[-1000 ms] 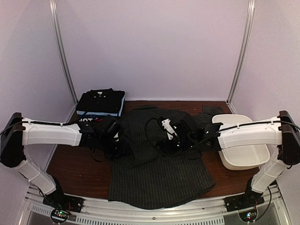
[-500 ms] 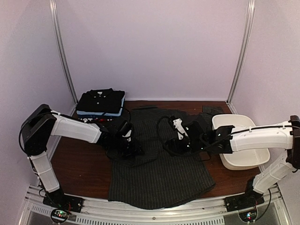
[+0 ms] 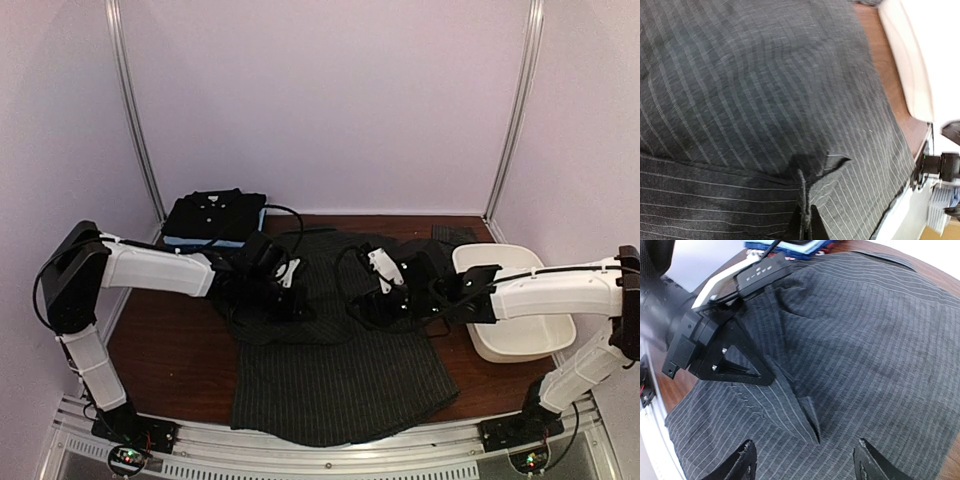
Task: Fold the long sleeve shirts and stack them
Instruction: Fold the flattened shirt at the center of the board.
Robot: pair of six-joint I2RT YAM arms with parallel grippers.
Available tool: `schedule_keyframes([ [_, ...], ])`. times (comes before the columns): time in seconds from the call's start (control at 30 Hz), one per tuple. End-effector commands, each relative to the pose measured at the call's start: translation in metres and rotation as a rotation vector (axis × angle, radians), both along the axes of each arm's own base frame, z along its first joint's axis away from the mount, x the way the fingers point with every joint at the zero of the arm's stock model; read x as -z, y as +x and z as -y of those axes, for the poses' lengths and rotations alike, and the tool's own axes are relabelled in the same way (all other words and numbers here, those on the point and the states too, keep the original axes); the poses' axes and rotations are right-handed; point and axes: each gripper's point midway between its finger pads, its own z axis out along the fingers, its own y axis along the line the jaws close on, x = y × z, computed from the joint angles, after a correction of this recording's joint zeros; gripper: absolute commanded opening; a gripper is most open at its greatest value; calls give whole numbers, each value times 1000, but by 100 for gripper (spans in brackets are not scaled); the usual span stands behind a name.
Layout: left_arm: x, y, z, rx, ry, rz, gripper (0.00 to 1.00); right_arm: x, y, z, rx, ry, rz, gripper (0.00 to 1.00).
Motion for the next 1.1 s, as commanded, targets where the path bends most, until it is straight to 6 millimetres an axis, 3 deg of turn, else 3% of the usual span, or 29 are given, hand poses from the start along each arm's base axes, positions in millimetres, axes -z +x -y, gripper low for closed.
schedule_keyframes([
  [0.0,-43,-20,16,198,-88,167,0,-10,-13,-27,-209,40,46,70],
  [0.33,-68,-50,13,335,-149,262,0,9,-36,-63,-477,54,16,79],
  [0.73,-84,-60,5,375,-168,308,0,8,-45,-90,-566,144,-28,74],
  [0.83,-85,-59,4,367,-164,312,0,6,-45,-95,-560,161,-34,61],
  [0.97,-84,-54,0,333,-141,318,0,1,-41,-98,-522,183,-39,21],
  [1.07,-89,-44,-4,259,-116,321,0,-4,-35,-98,-469,185,-43,2],
])
